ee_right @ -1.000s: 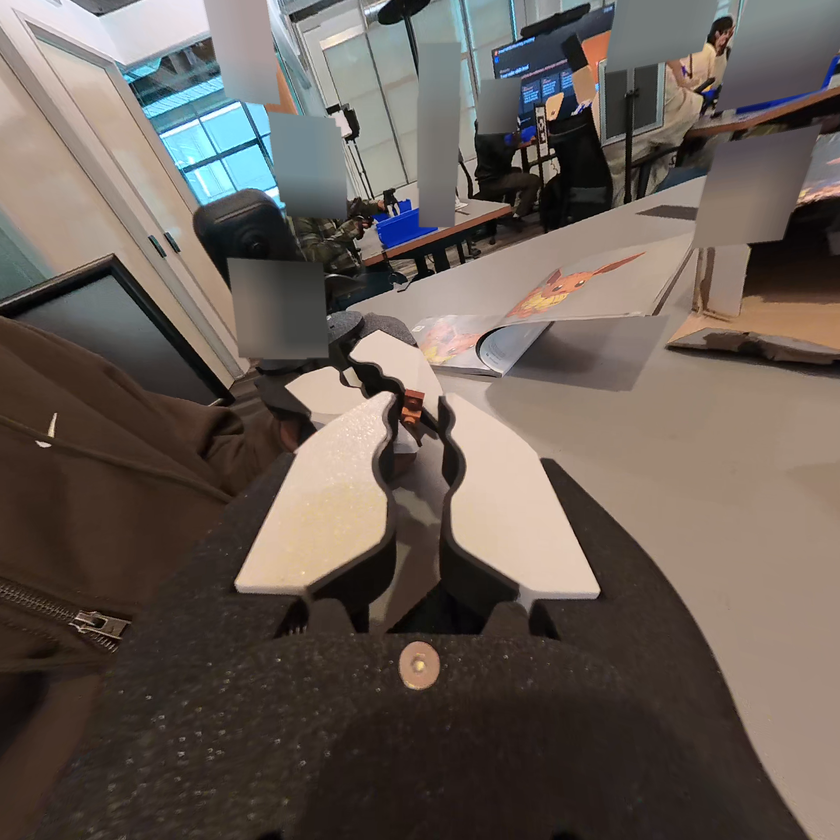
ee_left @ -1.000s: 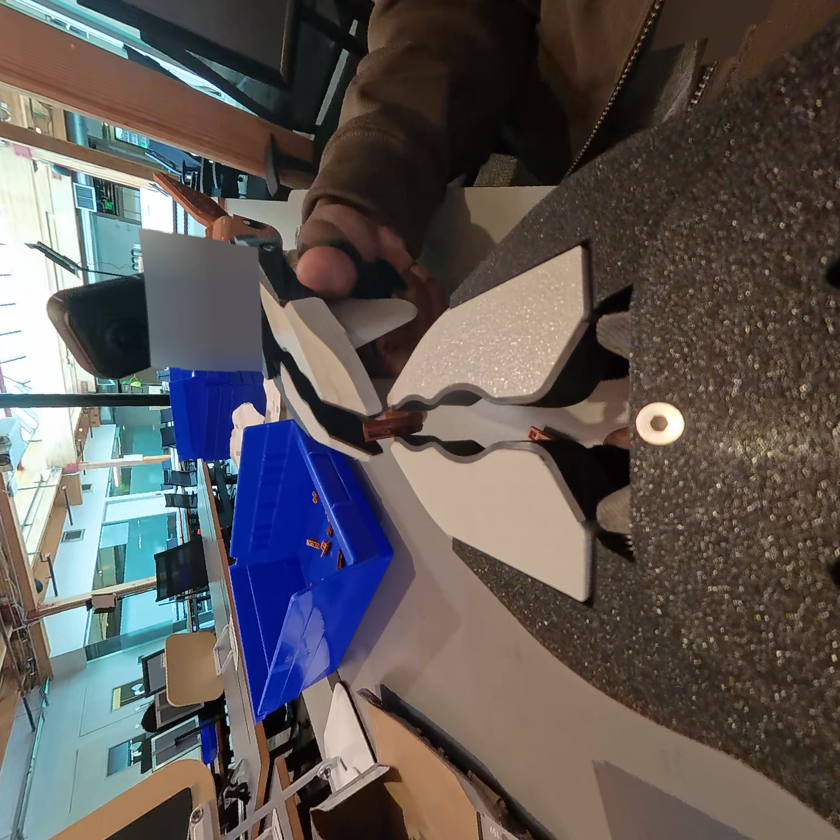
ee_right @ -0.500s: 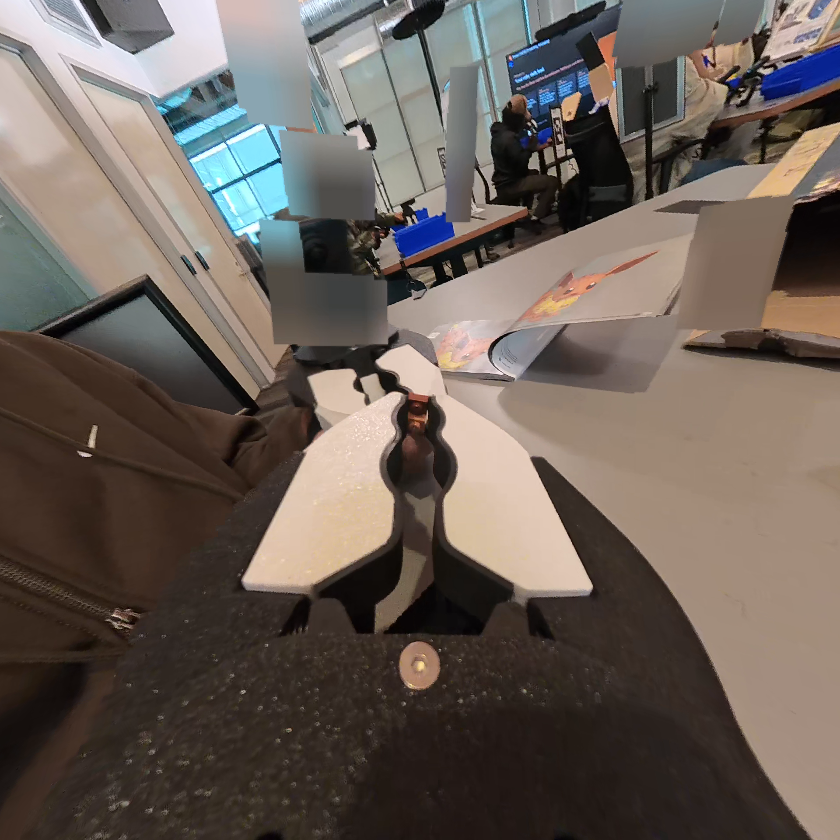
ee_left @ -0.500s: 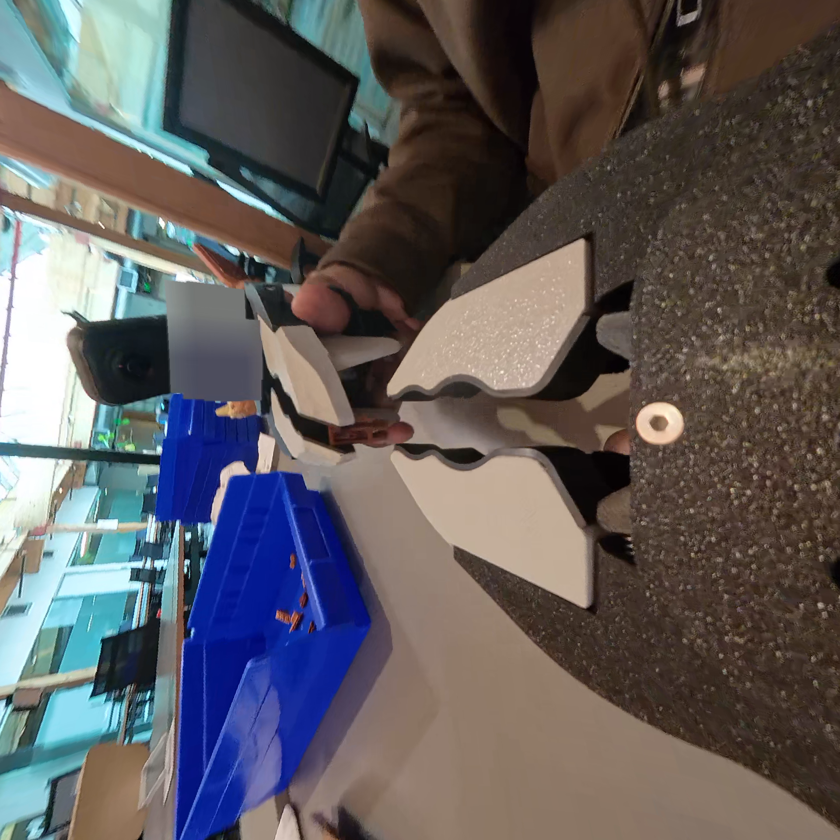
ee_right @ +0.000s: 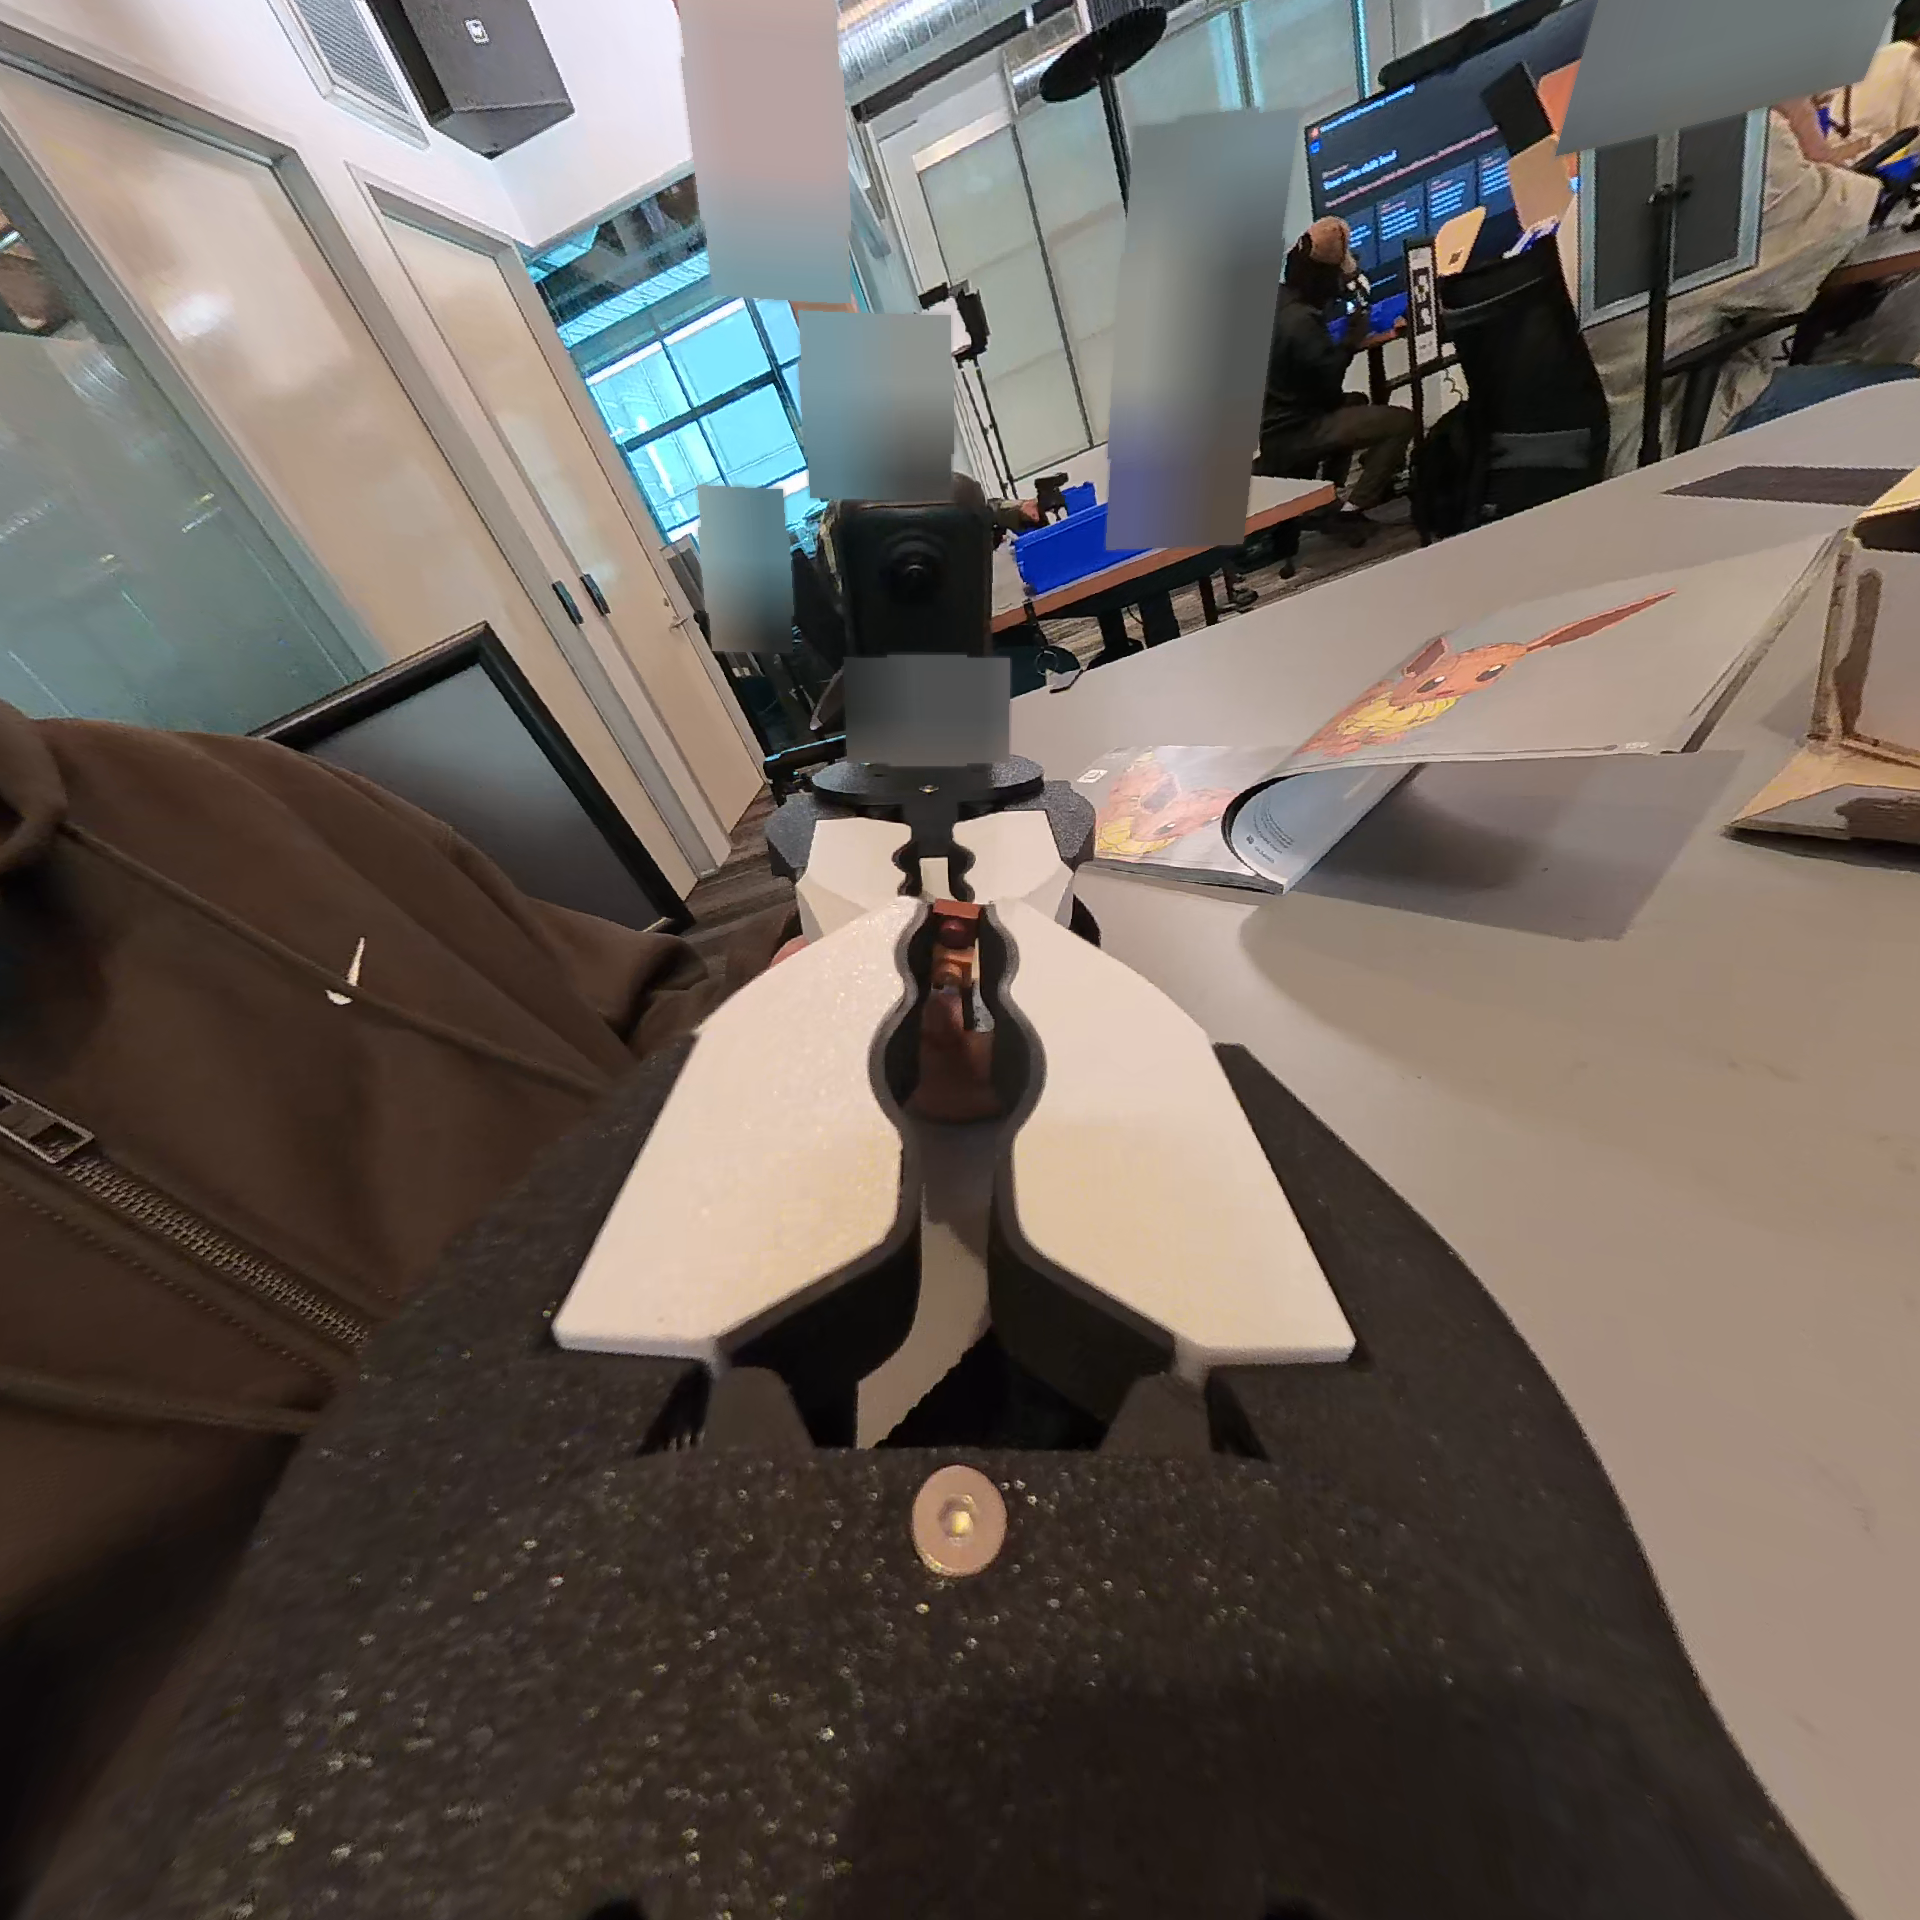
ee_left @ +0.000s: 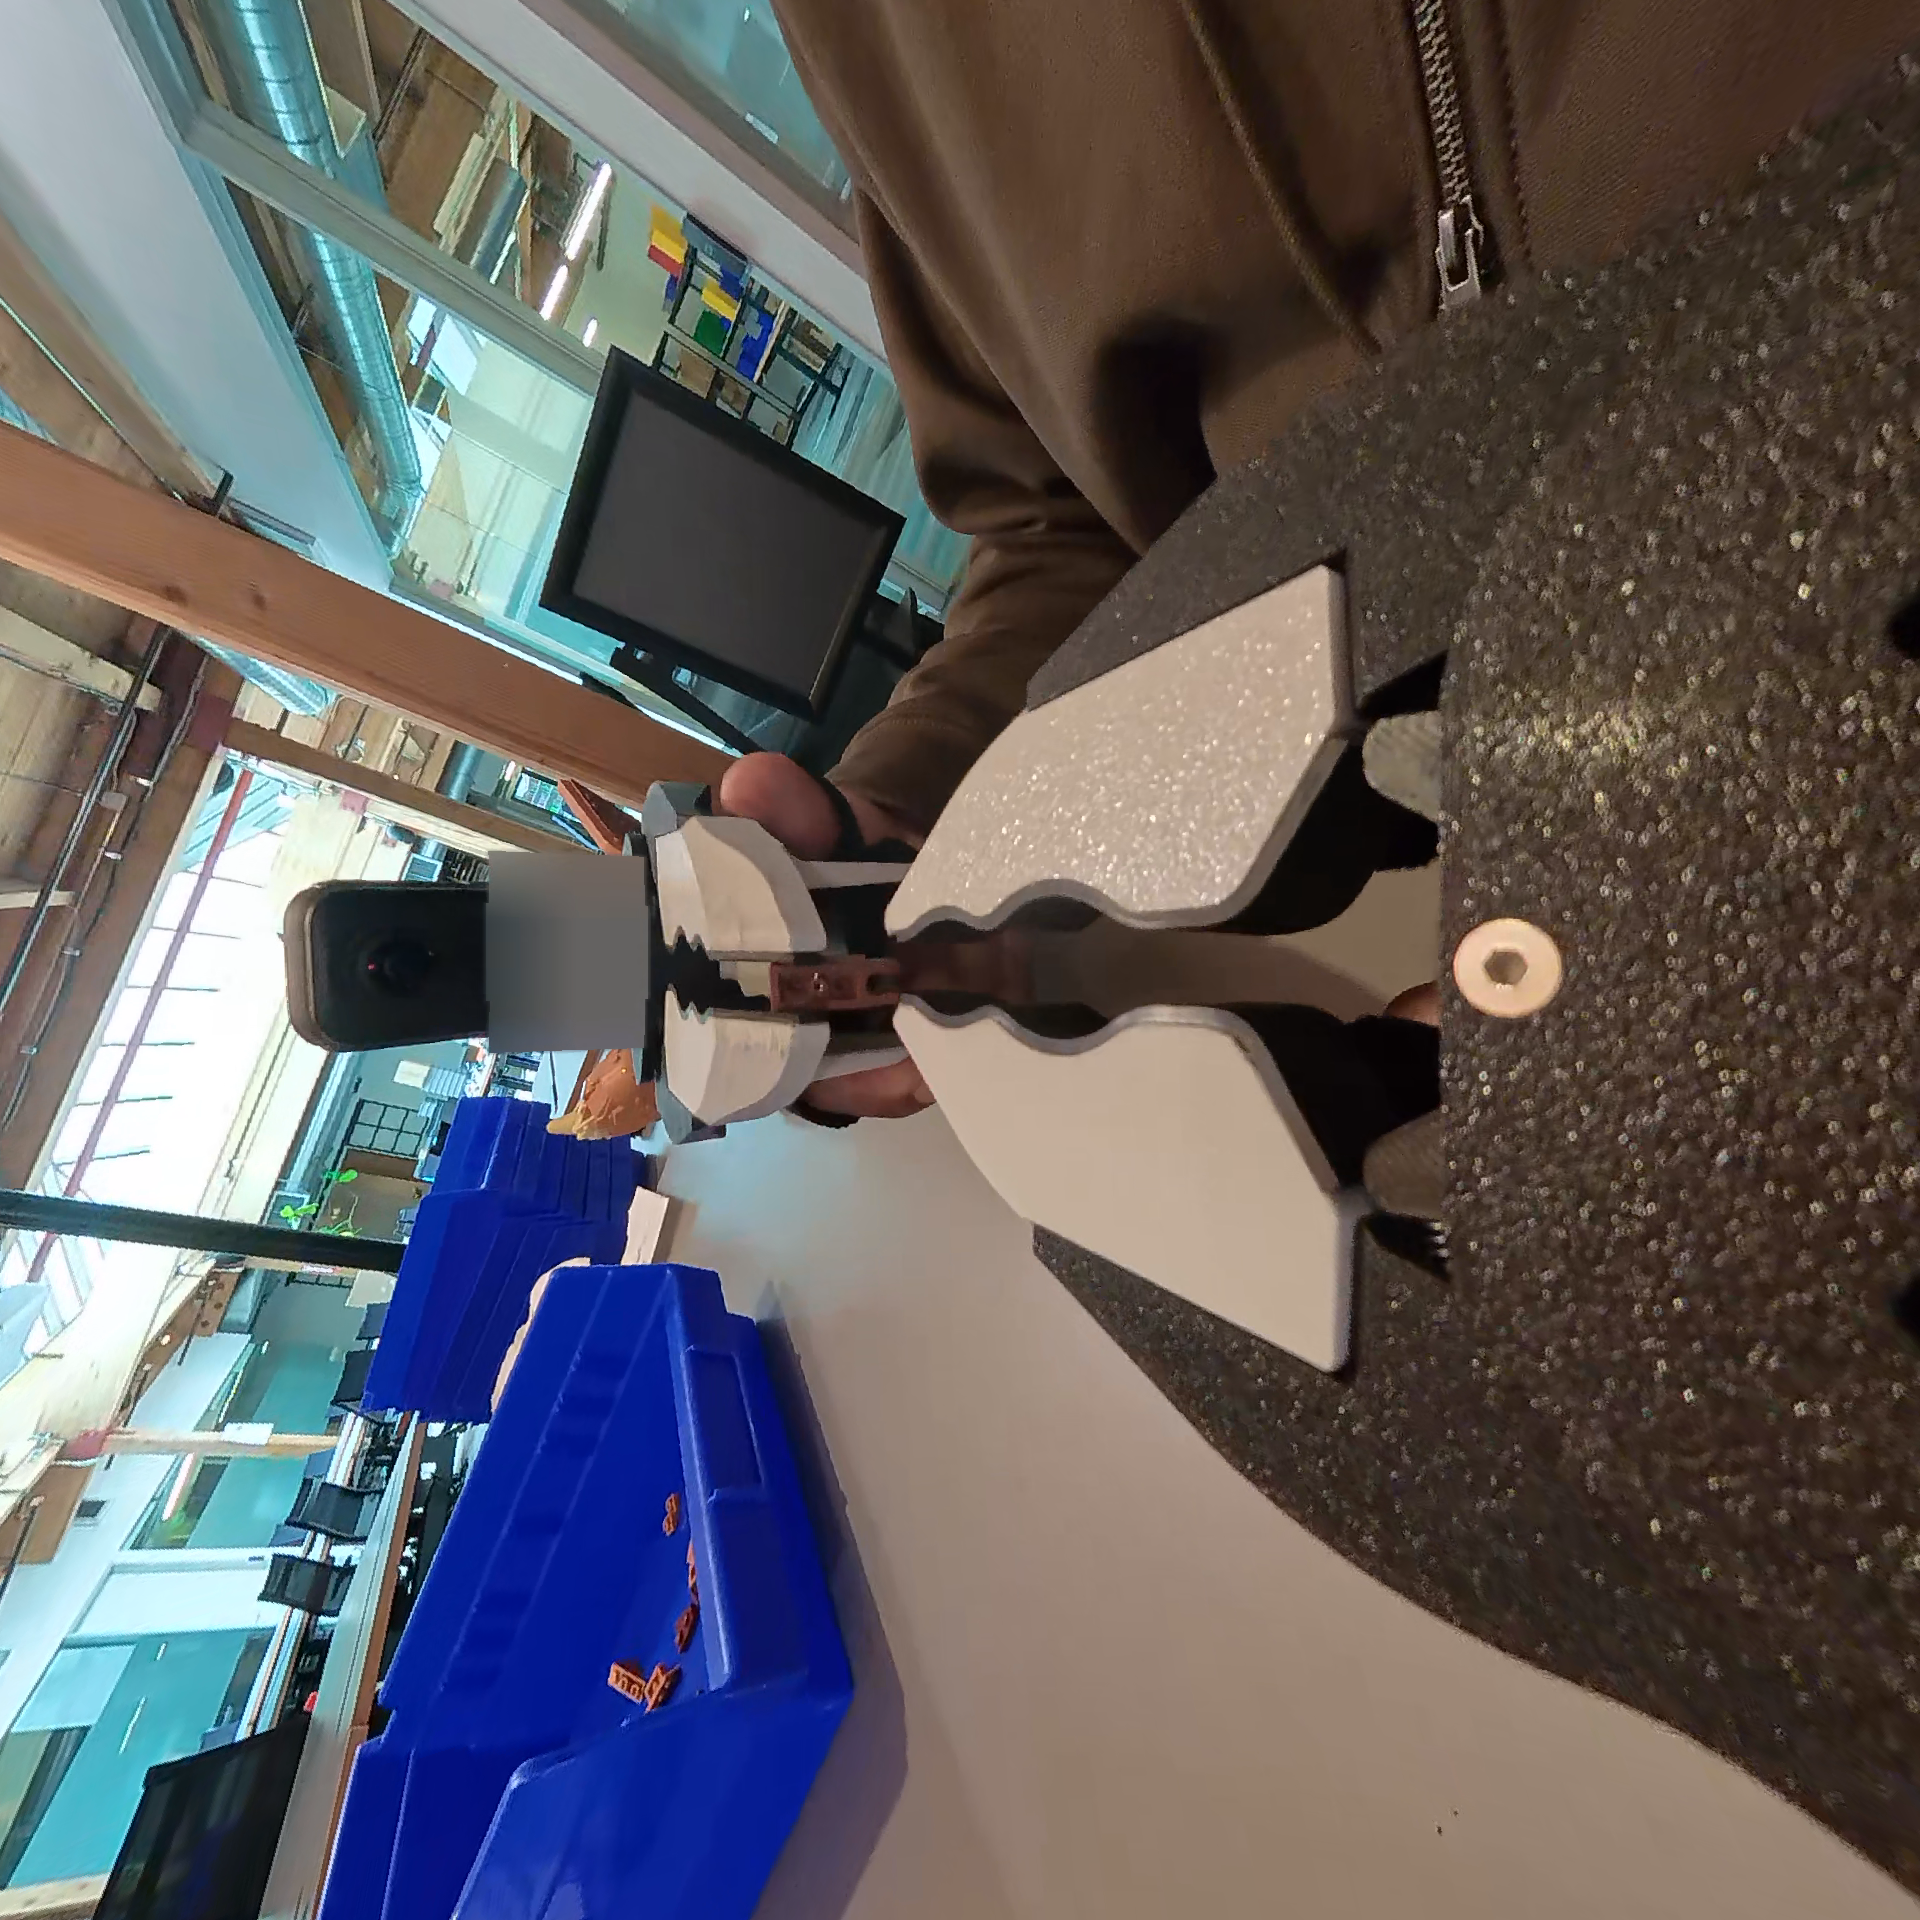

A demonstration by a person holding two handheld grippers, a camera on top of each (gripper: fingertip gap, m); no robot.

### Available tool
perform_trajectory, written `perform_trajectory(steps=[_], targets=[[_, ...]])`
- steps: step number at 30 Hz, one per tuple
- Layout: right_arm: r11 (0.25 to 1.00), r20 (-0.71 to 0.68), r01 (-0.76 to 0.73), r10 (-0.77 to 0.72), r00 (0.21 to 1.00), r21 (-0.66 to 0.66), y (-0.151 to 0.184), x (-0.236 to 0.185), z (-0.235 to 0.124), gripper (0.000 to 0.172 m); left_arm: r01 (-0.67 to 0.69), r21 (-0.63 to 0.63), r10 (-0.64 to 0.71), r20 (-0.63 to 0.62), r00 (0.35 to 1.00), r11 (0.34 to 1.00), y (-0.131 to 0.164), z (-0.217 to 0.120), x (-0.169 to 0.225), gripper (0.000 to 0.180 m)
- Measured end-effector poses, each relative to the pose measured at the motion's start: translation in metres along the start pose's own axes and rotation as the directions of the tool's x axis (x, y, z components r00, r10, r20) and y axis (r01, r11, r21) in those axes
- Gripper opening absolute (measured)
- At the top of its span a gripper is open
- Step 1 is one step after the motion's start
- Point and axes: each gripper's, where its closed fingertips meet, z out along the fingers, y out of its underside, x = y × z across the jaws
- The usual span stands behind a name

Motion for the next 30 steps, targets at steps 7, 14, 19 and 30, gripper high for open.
perform_trajectory(steps=[7,14,19,30], targets=[[1.0,0.02,-0.003,0.003,1.0,-0.013,0.002,-0.003,0.0,0.008,0.006,0.001,-0.006,0.011,1.0,1.0,0.0,0.0,-0.002,0.014],[1.0,0.027,-0.004,0.004,1.0,-0.02,0.004,-0.004,0.0,0.007,-0.012,-0.002,0.012,-0.009,1.0,1.0,0.0,0.0,0.002,0.008],[1.0,0.025,-0.012,0.012,1.0,0.001,0.001,-0.004,-0.001,0.008,-0.032,0.024,0.032,0.006,0.999,0.999,-0.004,-0.002,0.0,0.007],[1.0,0.011,-0.026,0.026,1.0,0.014,0.001,-0.003,0.001,0.018,-0.045,0.091,0.042,0.03,0.999,0.995,-0.014,-0.008,-0.003,0.007]])
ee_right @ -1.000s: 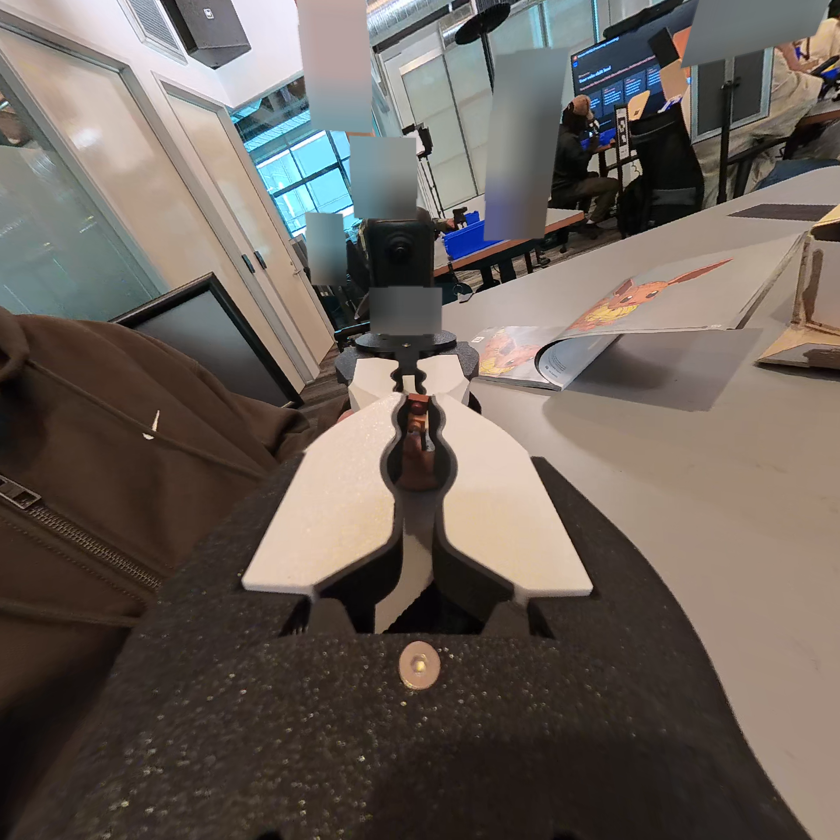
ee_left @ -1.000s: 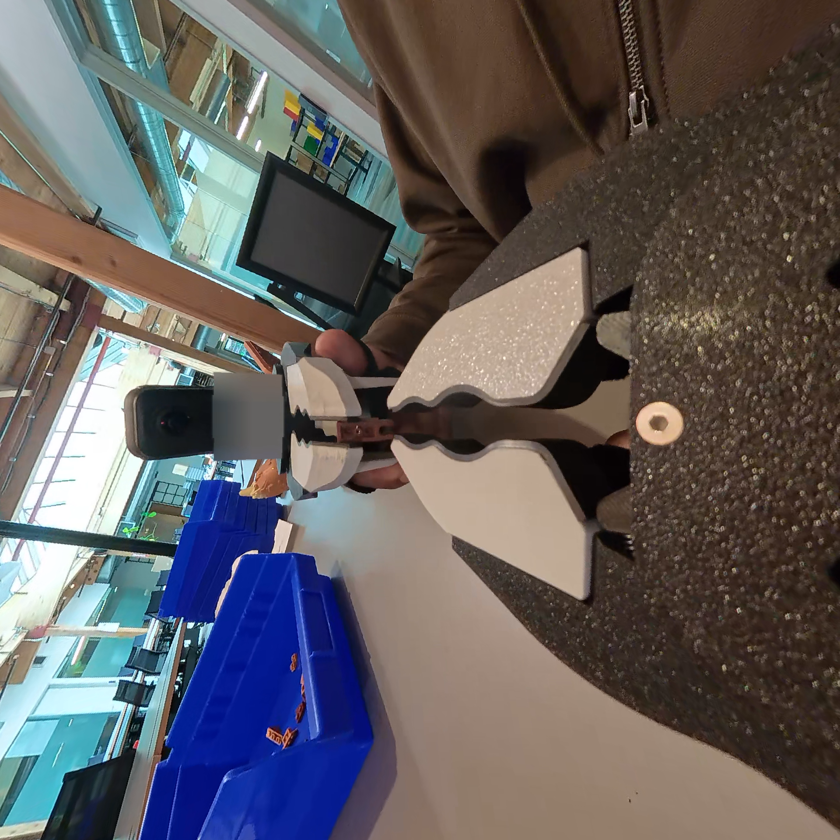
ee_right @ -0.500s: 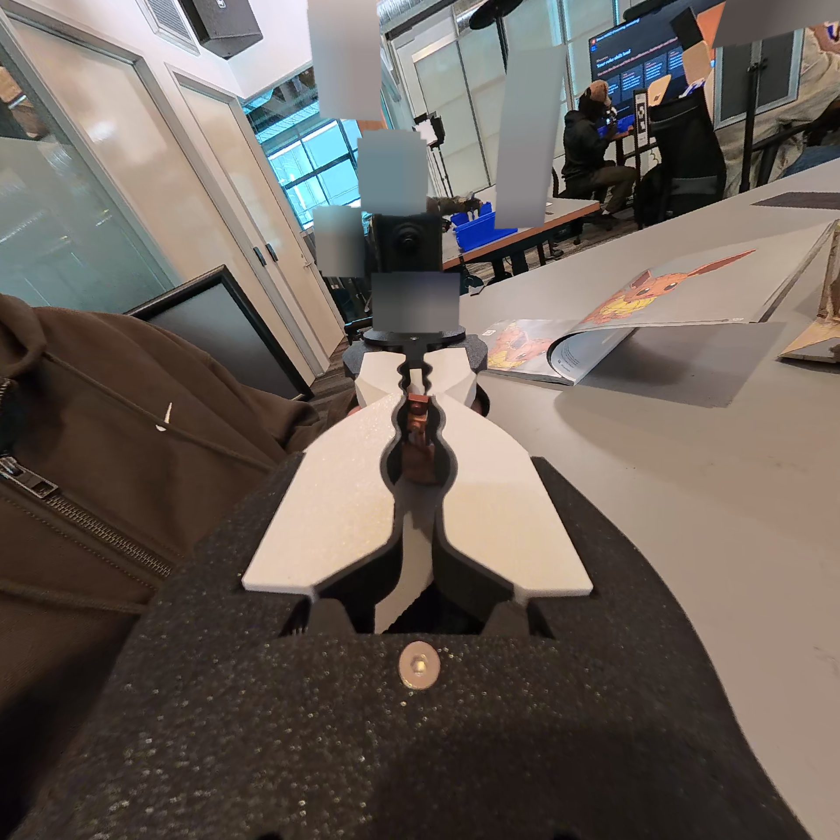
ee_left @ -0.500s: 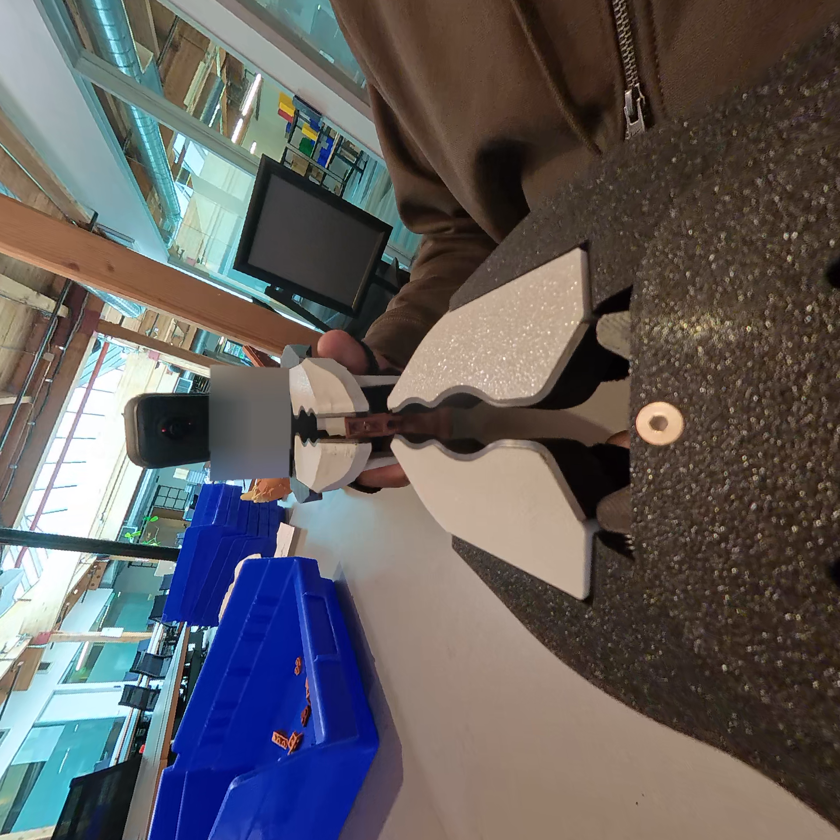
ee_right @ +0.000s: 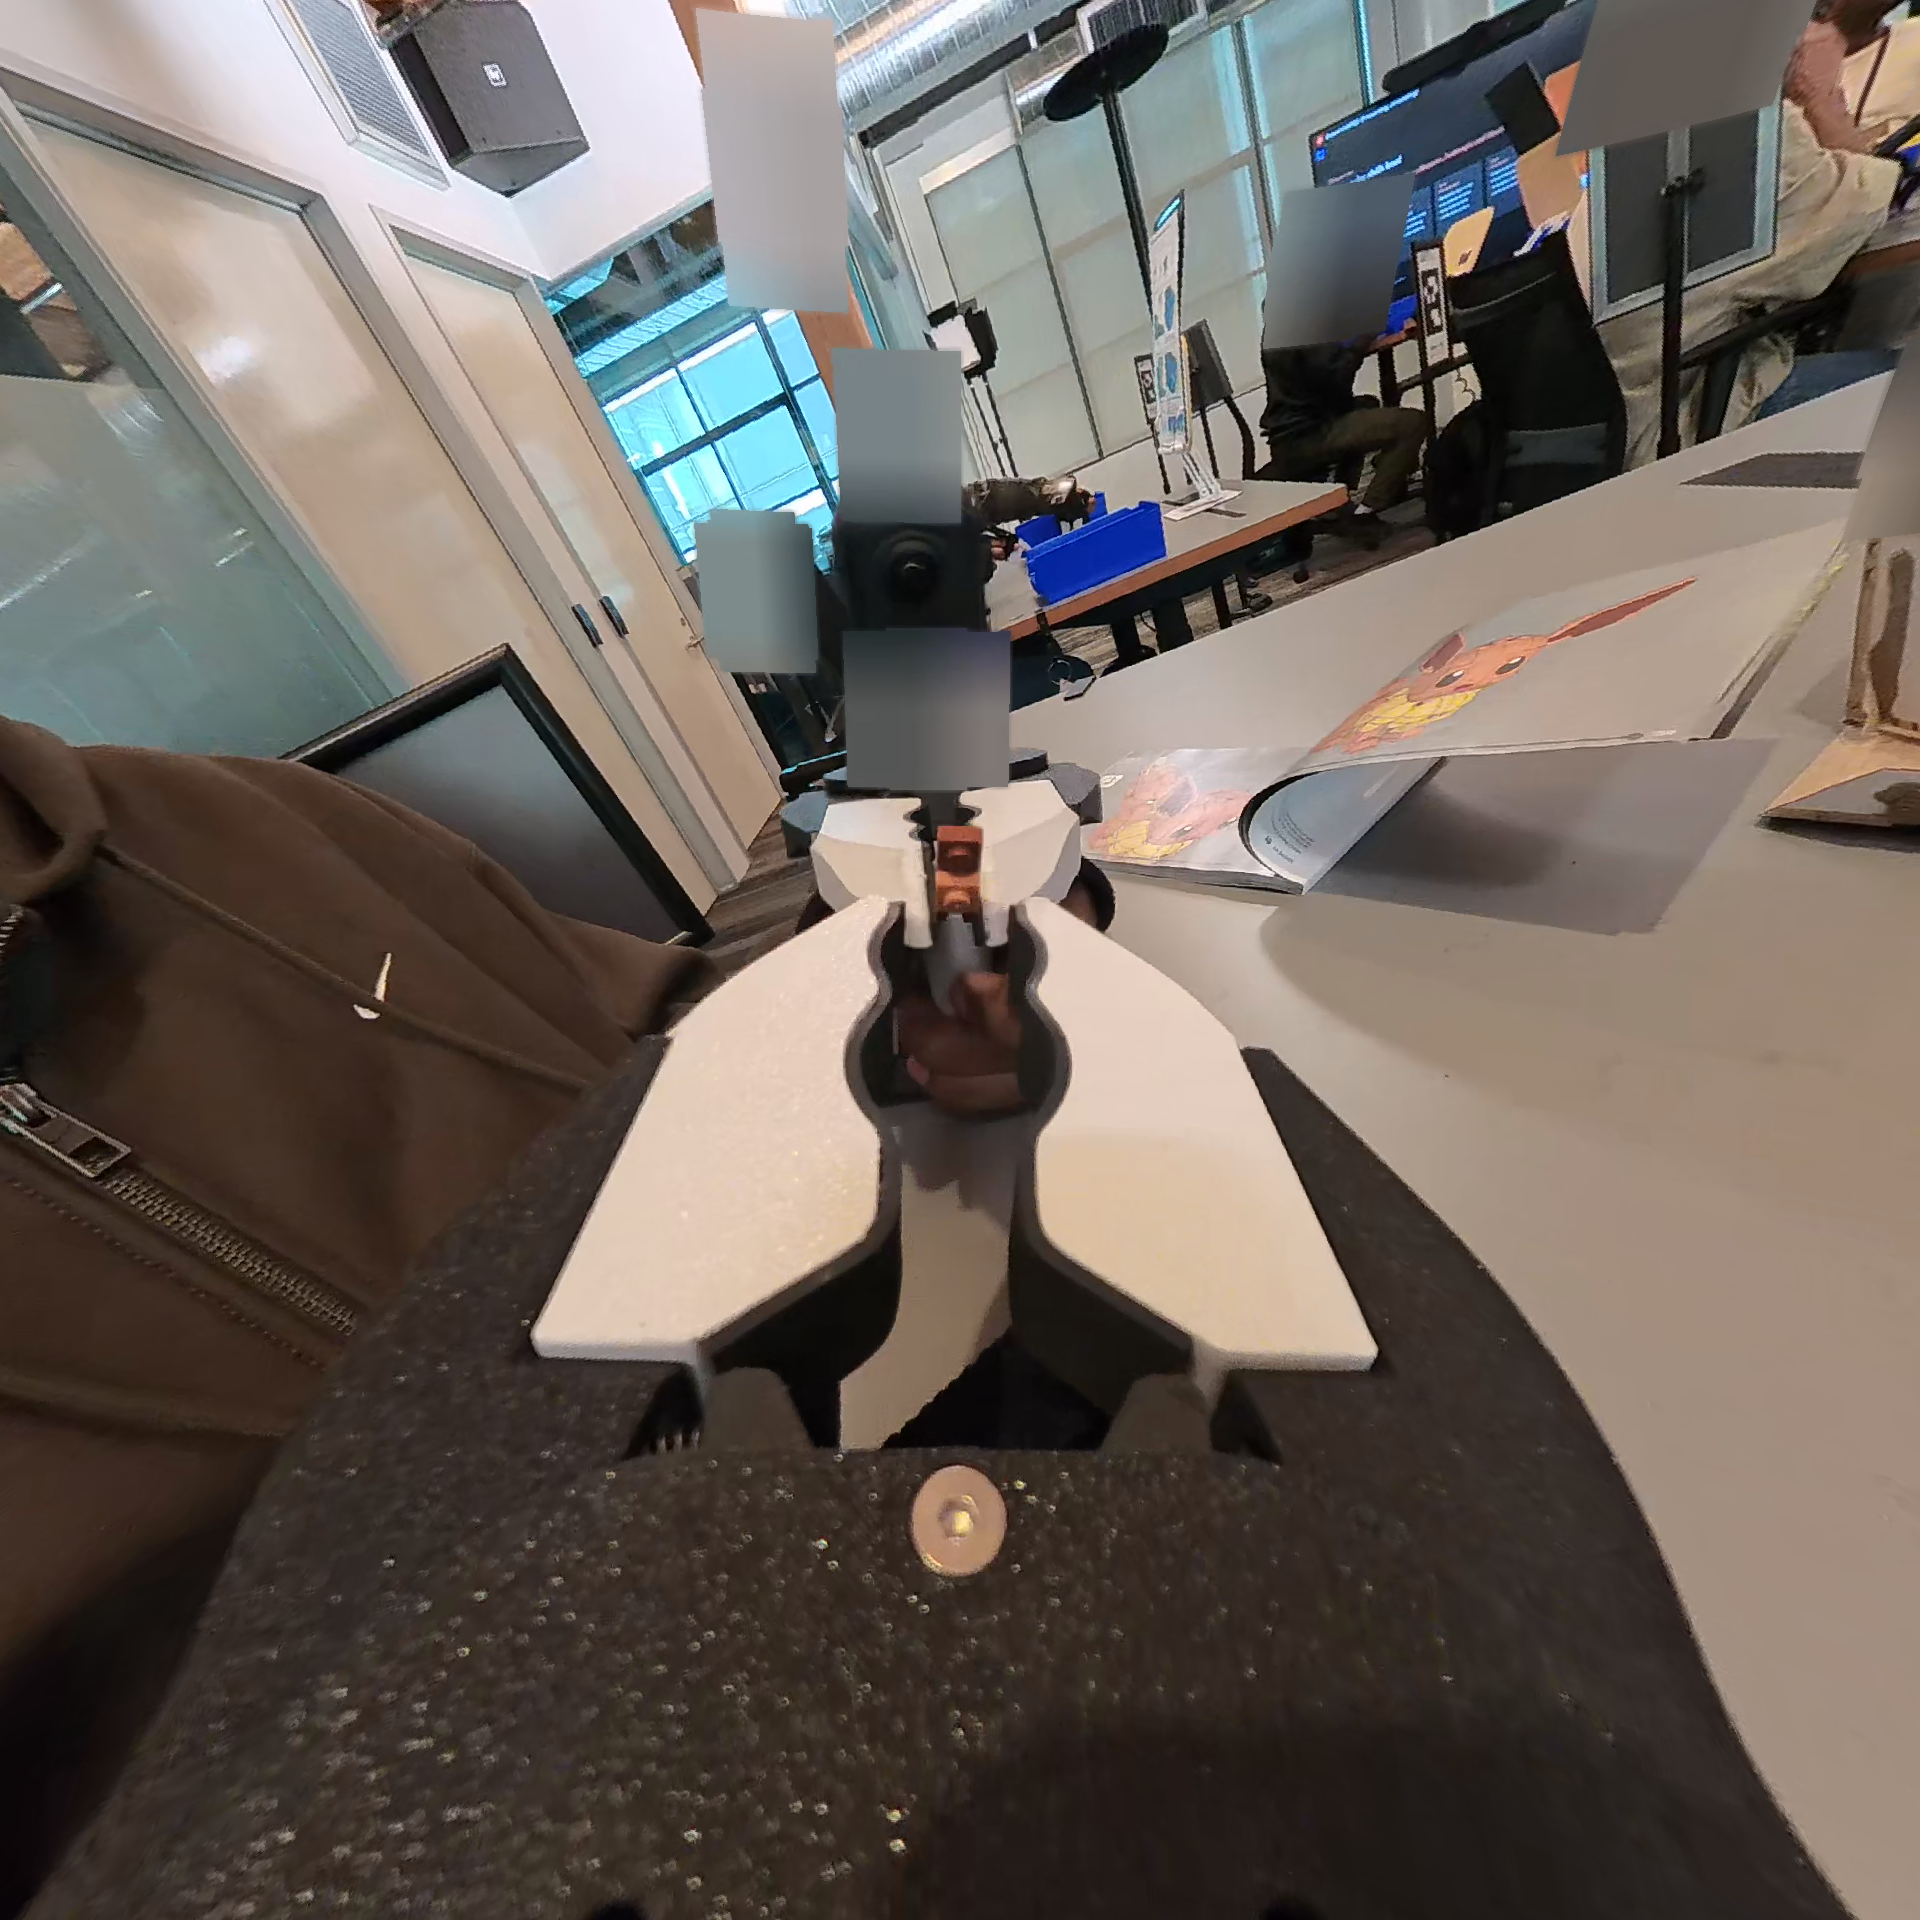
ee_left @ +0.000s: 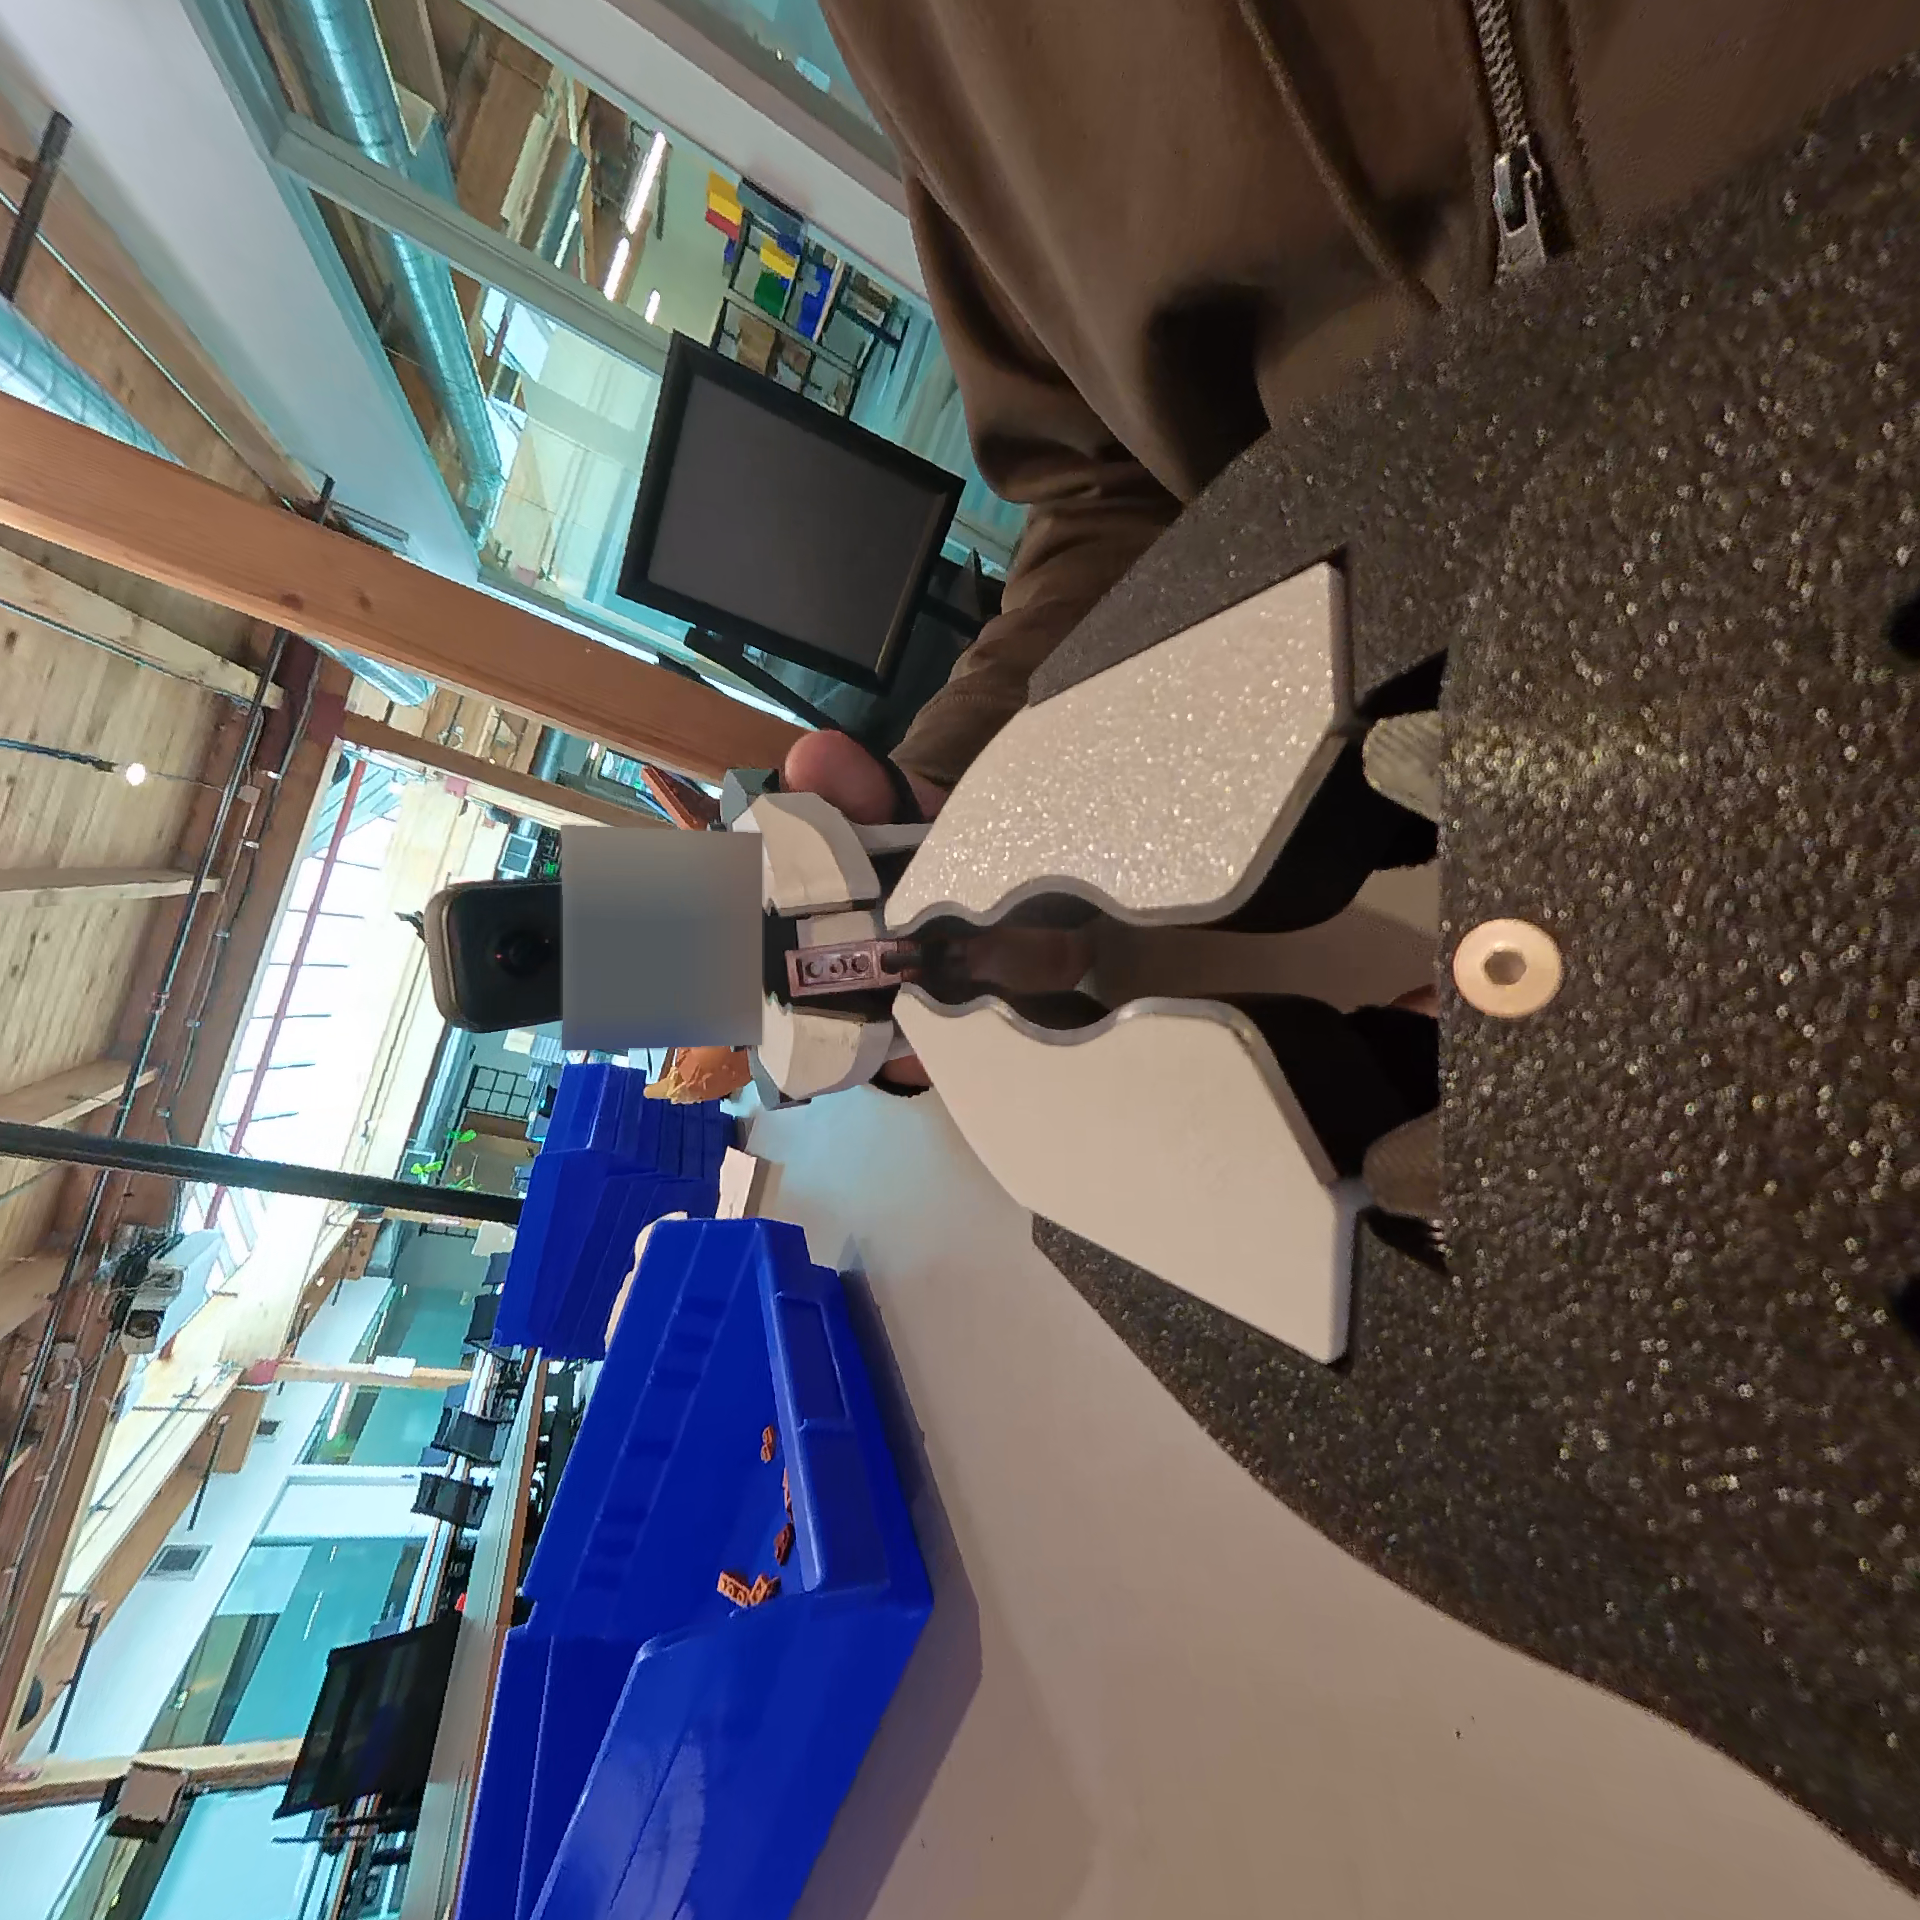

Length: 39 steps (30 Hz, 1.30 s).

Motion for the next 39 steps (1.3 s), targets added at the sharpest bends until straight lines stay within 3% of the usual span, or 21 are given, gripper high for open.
perform_trajectory(steps=[15,23,39], targets=[[0.999,0.009,0.019,-0.018,1.0,-0.028,0.004,-0.003,0.003,0.007,-0.02,-0.035,0.019,-0.013,1.0,0.999,0.005,0.002,0.004,0.007],[0.983,-0.021,0.139,-0.143,0.99,-0.12,0.011,-0.004,0.0,0.007,0.011,-0.084,-0.014,-0.043,0.999,0.996,0.012,0.002,0.006,0.006],[0.929,-0.015,0.223,-0.238,0.971,-0.294,0.027,-0.009,-0.012,0.007,-0.044,-0.174,0.033,-0.064,0.997,0.984,0.026,0.007,0.013,0.006]])
